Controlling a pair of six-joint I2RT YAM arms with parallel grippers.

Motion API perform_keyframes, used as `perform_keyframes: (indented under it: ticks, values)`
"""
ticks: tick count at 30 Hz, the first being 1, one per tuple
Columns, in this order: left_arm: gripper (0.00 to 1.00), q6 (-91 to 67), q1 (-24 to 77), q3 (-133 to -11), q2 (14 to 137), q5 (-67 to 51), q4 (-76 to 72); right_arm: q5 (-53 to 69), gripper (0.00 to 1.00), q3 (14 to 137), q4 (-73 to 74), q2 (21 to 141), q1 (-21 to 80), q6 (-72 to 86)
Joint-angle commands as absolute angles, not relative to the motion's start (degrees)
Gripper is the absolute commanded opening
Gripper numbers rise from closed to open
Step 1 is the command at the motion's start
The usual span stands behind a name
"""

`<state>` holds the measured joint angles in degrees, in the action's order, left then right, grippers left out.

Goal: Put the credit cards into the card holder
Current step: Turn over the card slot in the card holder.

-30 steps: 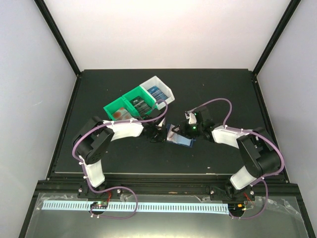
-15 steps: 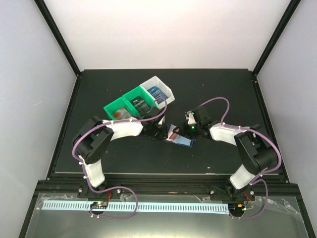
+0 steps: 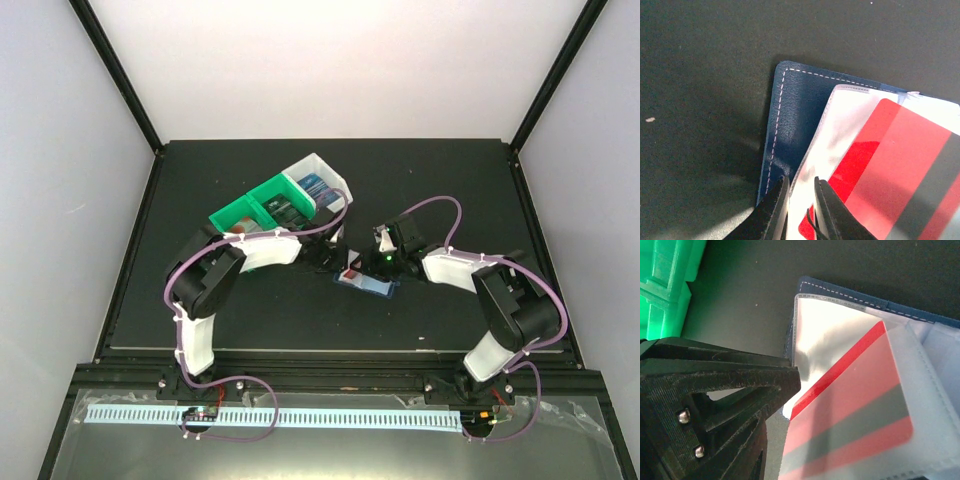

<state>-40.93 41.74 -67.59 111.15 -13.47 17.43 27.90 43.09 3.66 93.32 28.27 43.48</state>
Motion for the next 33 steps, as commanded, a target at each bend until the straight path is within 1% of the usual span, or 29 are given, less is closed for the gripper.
perform_keyframes:
  ticks: [1,4,8,13,16,21,25,30,33]
  values:
    - [0.14,-38.68,42.89,-70.4,113.13,-11.44,21.8,26.93,0.42,44.71,4.78,93.5,28.57,42.04]
    - [0.12,-37.17,43.62,-71.24,113.94,-13.13,22.89,26.89,0.42,45.05,5.62,93.21,28.65,41.69]
    - [0.13,-35.59,43.94,-71.21,114.44,-17.05,23.11,26.1,0.43,45.05,6.2,92.63,28.65,41.62]
    - [0.16,-33.02,43.97,-70.8,115.04,-19.2,23.58,21.44,0.43,45.35,9.08,91.77,28.65,41.22]
    - [0.14,-32.87,43.95,-71.01,116.33,-19.39,24.16,17.71,0.42,46.72,13.44,92.41,28.86,39.15]
    - [0.12,-33.89,43.95,-70.55,116.63,-19.8,23.51,11.89,0.37,48.33,19.27,92.93,29.62,36.38]
    - [0.11,-34.26,43.95,-70.84,116.97,-19.2,24.05,9.72,0.31,50.01,21.44,93.92,30.5,34.94]
    - [0.1,-34.87,43.95,-70.46,116.99,-16.5,25.49,5.4,0.17,51.83,25.09,93.86,31.02,33.71]
    - [0.1,-35.14,43.95,-70.06,117.1,-15.58,25.64,3.1,0.13,52.18,27.14,93.25,31.02,32.71]
